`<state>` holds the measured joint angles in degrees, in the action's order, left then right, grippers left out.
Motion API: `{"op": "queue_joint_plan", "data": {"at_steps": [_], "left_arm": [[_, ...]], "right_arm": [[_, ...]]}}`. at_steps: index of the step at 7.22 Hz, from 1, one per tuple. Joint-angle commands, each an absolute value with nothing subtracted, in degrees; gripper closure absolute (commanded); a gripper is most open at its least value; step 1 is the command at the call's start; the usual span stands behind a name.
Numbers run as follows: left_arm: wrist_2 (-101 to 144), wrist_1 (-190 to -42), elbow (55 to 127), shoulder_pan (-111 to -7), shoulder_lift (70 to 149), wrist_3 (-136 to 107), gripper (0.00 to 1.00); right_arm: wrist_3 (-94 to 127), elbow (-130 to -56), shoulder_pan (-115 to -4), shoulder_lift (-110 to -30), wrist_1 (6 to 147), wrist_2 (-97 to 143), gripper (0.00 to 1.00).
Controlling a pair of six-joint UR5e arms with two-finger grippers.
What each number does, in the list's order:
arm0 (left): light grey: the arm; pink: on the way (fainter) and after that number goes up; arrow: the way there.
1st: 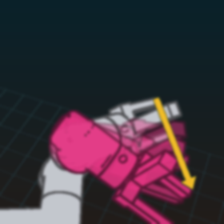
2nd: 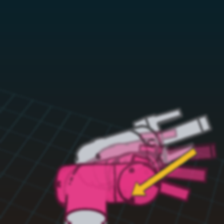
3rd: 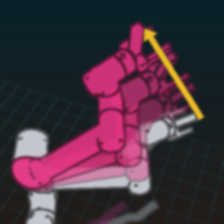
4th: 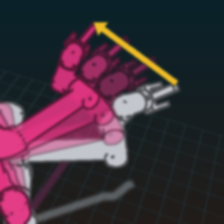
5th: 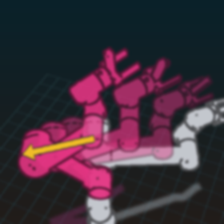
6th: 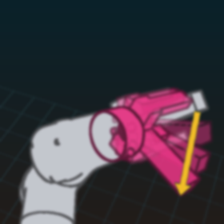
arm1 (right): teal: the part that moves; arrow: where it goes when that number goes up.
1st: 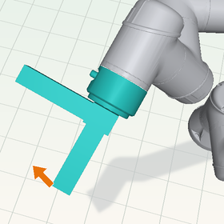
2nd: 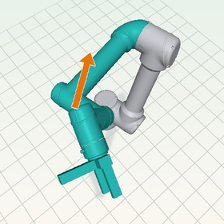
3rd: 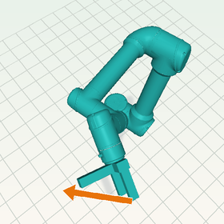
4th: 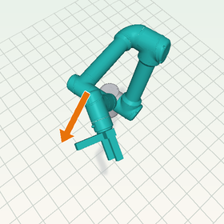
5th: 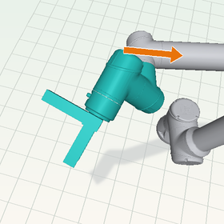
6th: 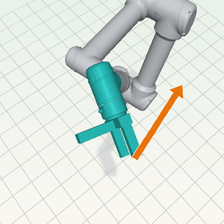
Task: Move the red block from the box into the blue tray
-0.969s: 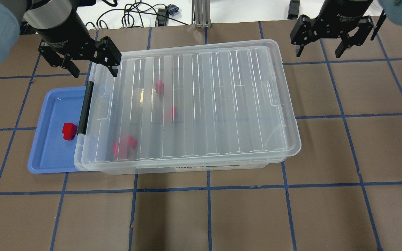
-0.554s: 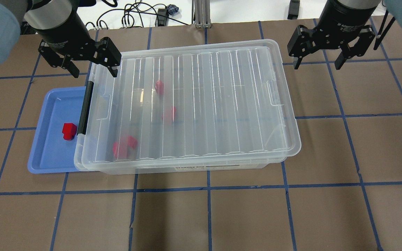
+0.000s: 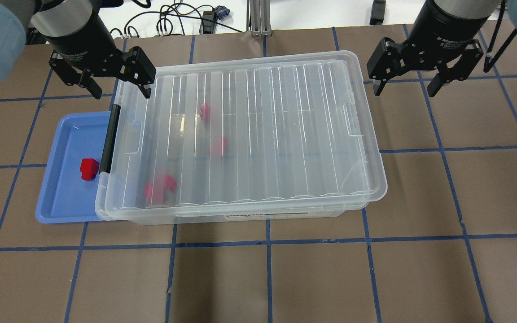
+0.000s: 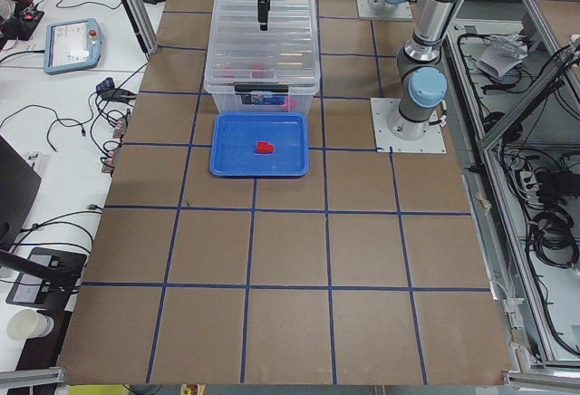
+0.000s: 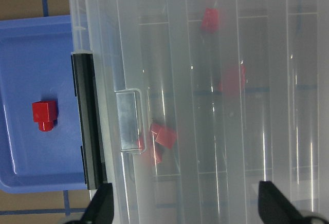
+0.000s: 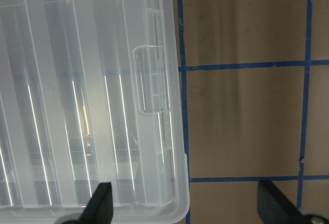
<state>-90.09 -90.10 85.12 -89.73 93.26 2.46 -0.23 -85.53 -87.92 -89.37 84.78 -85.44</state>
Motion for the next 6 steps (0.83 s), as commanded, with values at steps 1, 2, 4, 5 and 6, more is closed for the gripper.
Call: {"op": "queue_joint_plan", "data": {"at_steps": [1,2,4,5,6], "left_arm": [[-90.1,-90.1,84.7,-89.7,93.8,2.5,0.0],[-90.1,-90.1,84.6,-89.7,94.0,2.5,0.0],[-90.0,-90.1,84.6,-89.7,94.0,2.4,0.0],[-90.0,-90.1,84.7,-89.7,94.0,2.4,0.0],[-90.0,-90.1,84.8,-89.7,94.0,2.4,0.0]], "right_arm": [[0.0,-86.0,-88.0,-89.7,84.6,-84.6,0.0],[0.0,-86.0,-88.0,-90.3,84.5,-84.6,0.0],[0.2,-86.9,-88.0,-91.6,83.7,-85.1,0.0],[0.1,-88.5,-88.0,-92.4,83.4,-88.3,0.0],[-0.1,-89.8,-88.0,-93.1,83.4,-89.7,0.0]]}}
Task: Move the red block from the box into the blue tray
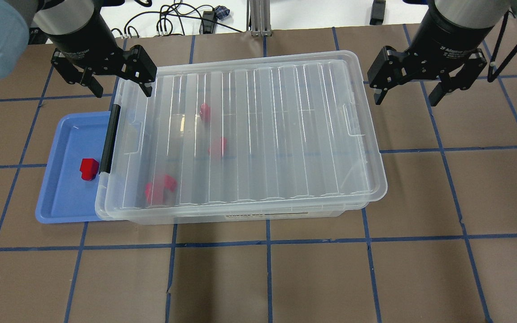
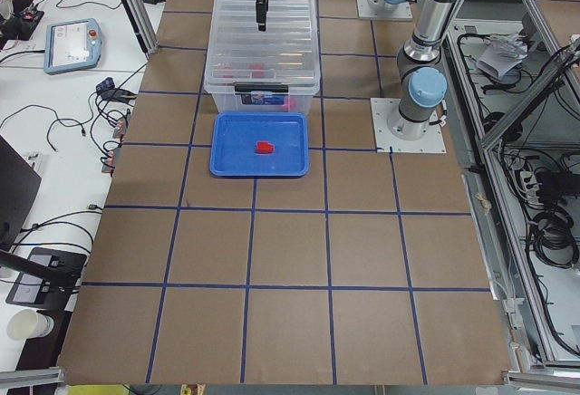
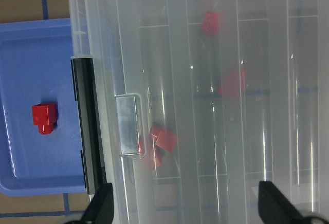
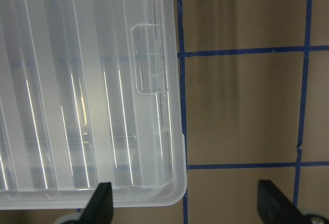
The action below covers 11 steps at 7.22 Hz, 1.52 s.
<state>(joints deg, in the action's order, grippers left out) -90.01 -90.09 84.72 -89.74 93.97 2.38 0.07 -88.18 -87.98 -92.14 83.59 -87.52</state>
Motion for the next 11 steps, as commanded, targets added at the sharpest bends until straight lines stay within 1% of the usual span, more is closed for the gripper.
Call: {"op": "queue_joint_plan", "data": {"at_steps": [1,11], "left_arm": [[-90.0,-90.1,84.8,-89.7,94.0,2.4,0.0],[-89.6,-89.9,85.5,-89.7,93.3,2.4,0.0]], "right_arm": [[0.1,-90.2,-88.0,-93.2,83.4,-89.8,0.0],[0.3,-90.2,-88.0,-93.3,83.6,-89.7,0.0]]}}
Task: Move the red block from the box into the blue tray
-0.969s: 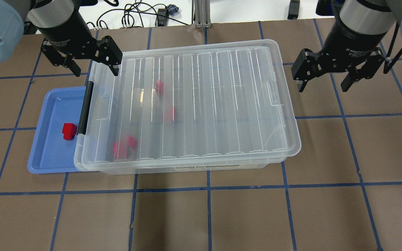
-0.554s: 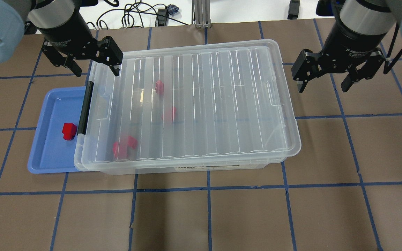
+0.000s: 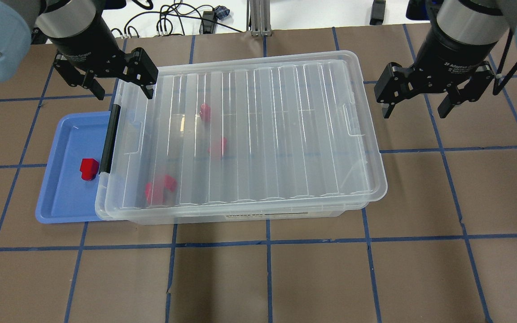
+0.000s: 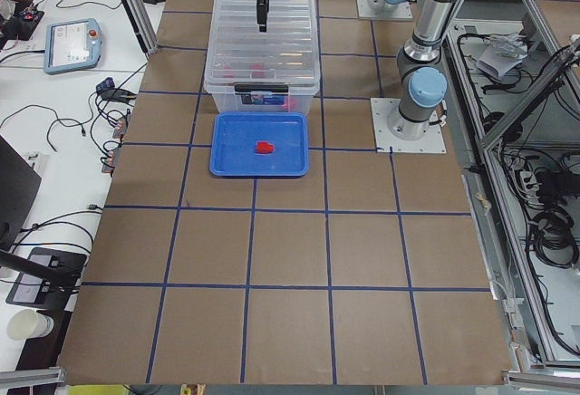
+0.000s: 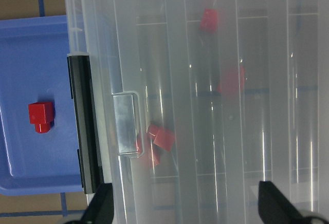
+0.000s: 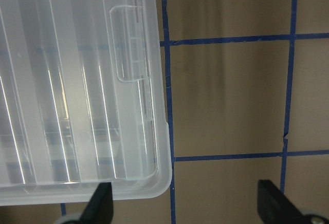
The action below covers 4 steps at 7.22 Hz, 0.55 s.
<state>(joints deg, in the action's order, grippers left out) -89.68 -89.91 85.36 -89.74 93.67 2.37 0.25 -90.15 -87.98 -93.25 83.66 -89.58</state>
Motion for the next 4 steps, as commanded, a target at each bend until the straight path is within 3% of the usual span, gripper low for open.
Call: {"op": "queue_joint_plan", "data": {"at_steps": [1,4], "left_arm": [[-89.9,-89.8,85.3,-89.6,93.5,2.4,0.0],[-89.9,-89.8,85.4,-89.5,93.3,2.4,0.0]], "right_arm": [[0.3,-90.2,-87.9,-93.3,83.5,-89.7,0.0],[0.3,-90.2,-87.9,-93.7,83.4,-89.5,0.0]]}}
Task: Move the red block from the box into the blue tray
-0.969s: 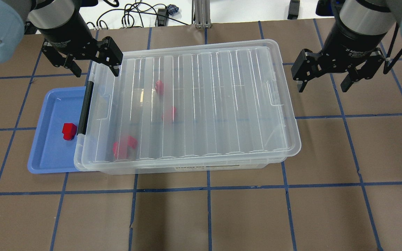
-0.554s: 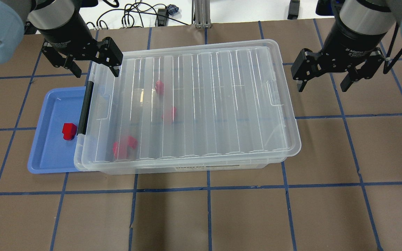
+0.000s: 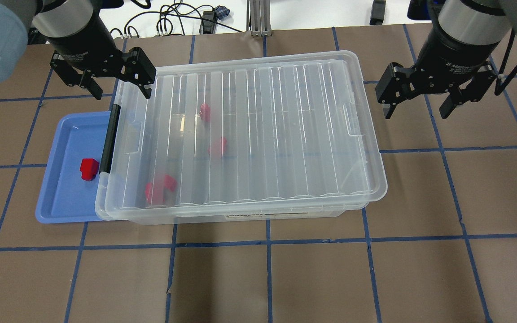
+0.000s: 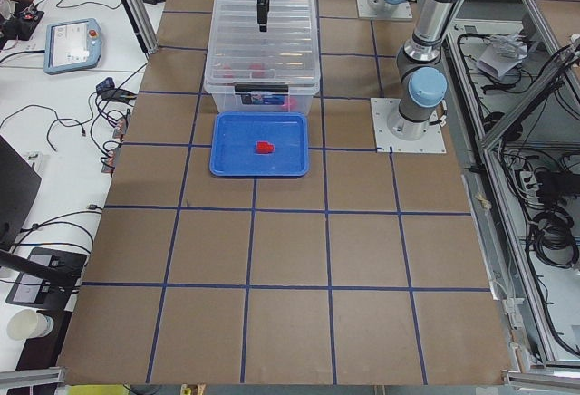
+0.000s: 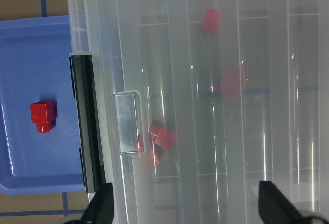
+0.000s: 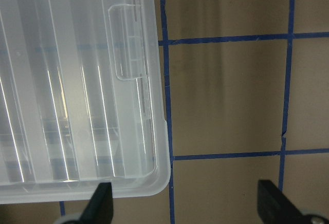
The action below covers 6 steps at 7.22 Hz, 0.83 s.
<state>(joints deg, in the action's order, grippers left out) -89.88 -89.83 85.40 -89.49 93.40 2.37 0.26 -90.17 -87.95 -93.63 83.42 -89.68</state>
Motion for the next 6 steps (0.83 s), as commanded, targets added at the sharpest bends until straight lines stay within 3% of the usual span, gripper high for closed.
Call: {"op": "queue_joint_plan", "data": {"at_steps": [1,6], "left_arm": [[-89.9,-89.8,85.4,-89.5,93.4,2.4,0.0],[-90.1,-89.8,85.4,-89.6,93.2,2.4,0.0]], "right_arm": [[0.4,-90.2,-88.0,-93.7,83.5,-89.6,0.0],[0.3,-90.2,-87.9,-93.6,83.5,-89.7,0.0]]}}
